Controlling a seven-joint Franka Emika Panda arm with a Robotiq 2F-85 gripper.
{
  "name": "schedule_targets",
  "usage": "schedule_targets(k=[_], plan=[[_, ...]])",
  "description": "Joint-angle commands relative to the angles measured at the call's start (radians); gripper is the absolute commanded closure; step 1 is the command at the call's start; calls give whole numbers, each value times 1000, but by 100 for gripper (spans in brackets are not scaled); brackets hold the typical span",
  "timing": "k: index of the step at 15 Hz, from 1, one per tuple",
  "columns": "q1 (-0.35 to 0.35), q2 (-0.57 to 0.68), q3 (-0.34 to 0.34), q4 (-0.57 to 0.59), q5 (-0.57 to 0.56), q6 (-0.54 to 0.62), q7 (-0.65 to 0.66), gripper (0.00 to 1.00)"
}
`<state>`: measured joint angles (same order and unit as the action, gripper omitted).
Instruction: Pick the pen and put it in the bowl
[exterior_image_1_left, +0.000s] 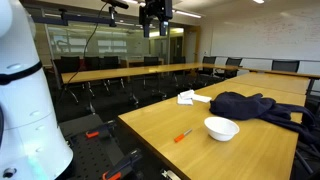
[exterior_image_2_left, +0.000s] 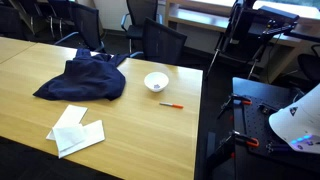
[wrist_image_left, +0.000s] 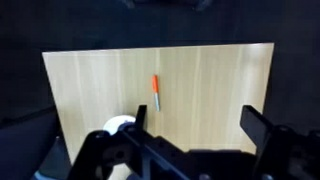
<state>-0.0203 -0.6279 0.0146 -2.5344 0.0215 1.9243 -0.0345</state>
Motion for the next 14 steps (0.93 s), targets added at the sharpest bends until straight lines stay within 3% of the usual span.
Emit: schedule_targets(k=[1,7,9,11,14], plan=[[9,0,-8,2,-5,-3,5,0],[9,0,-8,2,-5,-3,5,0],[20,34,-10,-27,-8,108,-26,0],[36,119,-7,-75,3,296,-47,0],[80,327,-1,-131,10,605,-83,0]])
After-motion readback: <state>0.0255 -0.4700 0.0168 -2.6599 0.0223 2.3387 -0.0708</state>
